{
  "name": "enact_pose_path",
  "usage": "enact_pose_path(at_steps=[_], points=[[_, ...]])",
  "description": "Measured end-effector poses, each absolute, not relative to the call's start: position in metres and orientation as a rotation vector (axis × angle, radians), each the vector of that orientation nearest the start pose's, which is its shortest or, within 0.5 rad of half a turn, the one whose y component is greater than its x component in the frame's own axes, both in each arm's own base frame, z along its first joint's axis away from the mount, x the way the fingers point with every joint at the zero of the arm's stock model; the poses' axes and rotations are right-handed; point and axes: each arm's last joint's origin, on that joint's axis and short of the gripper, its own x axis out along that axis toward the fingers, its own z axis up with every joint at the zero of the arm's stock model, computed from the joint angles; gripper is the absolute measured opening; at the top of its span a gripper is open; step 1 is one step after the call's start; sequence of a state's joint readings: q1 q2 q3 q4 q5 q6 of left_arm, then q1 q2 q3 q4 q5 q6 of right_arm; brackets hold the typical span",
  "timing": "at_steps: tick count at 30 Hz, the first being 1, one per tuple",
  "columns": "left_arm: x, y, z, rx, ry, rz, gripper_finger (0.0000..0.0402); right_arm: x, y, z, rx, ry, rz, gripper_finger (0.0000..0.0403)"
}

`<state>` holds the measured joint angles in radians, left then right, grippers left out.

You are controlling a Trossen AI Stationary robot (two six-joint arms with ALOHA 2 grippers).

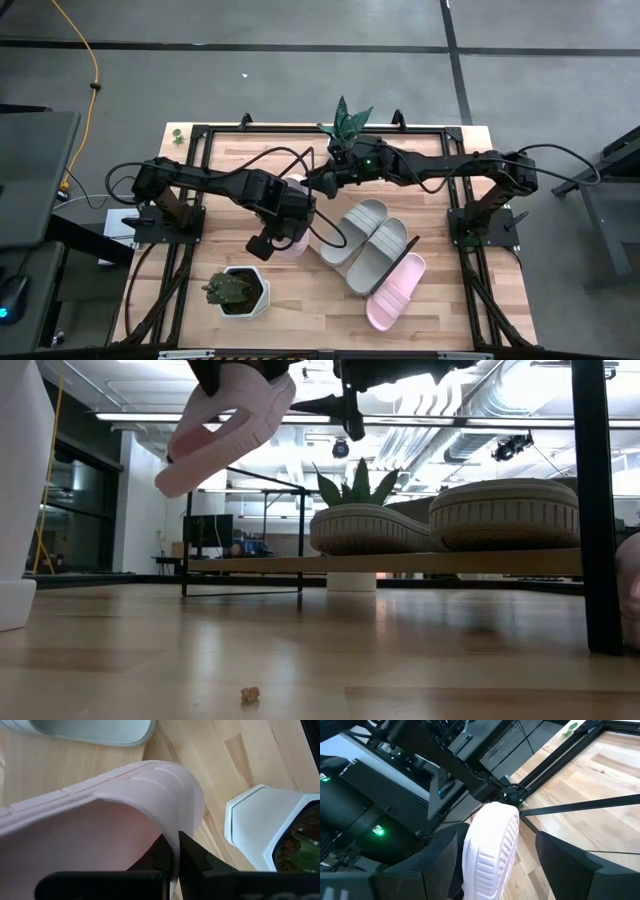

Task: Pick and place slides into the shelf
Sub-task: Put the left pink slide on the shelf

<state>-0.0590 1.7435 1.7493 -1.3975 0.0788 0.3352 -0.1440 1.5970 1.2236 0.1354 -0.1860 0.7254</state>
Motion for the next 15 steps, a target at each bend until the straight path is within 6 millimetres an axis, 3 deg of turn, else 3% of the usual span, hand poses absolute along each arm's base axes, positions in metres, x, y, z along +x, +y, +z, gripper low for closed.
enact_pose_path(at_steps=[15], points=[[0.3267,-0.0217,0.3299,0.266,1.357,-0.348,0.0010,0.3673,-0.0476,0.3109,0.770,0.246,-0.039,0.0259]])
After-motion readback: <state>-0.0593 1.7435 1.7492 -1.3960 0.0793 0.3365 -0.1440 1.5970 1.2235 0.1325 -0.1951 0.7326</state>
